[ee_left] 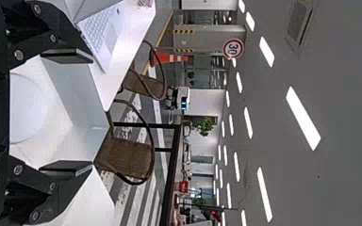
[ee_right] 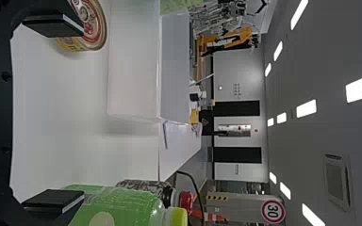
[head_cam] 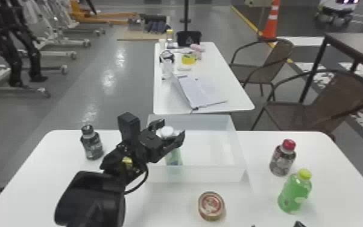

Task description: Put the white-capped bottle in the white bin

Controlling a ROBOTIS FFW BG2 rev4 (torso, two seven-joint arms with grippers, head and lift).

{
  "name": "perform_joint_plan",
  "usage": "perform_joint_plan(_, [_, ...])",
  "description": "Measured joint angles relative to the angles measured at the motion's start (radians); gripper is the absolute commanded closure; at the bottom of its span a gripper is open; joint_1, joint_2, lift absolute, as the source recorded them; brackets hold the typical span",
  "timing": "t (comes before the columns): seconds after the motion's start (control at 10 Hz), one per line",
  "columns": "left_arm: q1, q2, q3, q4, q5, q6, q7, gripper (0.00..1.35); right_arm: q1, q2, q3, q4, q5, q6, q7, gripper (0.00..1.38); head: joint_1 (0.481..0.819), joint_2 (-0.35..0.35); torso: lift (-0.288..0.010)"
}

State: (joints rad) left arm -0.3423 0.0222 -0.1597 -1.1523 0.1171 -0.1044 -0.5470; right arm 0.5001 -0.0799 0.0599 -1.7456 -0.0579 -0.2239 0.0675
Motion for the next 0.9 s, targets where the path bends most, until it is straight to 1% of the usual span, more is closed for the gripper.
perform_joint_plan(0.1, [0.001, 0.002, 0.0, -0.011, 0.011, 0.005, 0.0, 0.22, 0.0, 0.0, 0.0, 0.0, -0.001, 0.0, 0.0, 0.08, 0.549, 0.0, -0.1])
perform_joint_plan(0.2, [0.004, 0.004, 0.002, -0.028, 0.02, 0.005, 0.001, 0.27, 0.0, 0.0, 0.0, 0.0, -0.001, 0.0, 0.0, 0.08, 0.549, 0.0, -0.1])
perform_joint_plan(0.4, [0.03, 0.009, 0.025, -0.092, 0.015, 0.017, 0.007, 0.28, 0.001, 0.0, 0.0, 0.0, 0.0, 0.0, 0.0, 0.08, 0.549, 0.0, -0.1])
perform_joint_plan(0.5, [0.058, 0.012, 0.045, -0.135, 0.009, 0.04, 0.013, 0.28, 0.001, 0.0, 0.0, 0.0, 0.0, 0.0, 0.0, 0.08, 0.549, 0.0, -0.1])
perform_joint_plan(0.7, [0.138, 0.01, 0.099, -0.223, 0.002, 0.067, 0.023, 0.28, 0.004, -0.001, 0.0, -0.001, 0.001, 0.0, 0.0, 0.08, 0.549, 0.0, -0.1])
perform_joint_plan(0.9, [0.242, 0.005, 0.156, -0.325, -0.009, 0.079, 0.042, 0.28, 0.006, -0.001, 0.0, -0.003, 0.003, 0.0, 0.0, 0.08, 0.549, 0.0, -0.1])
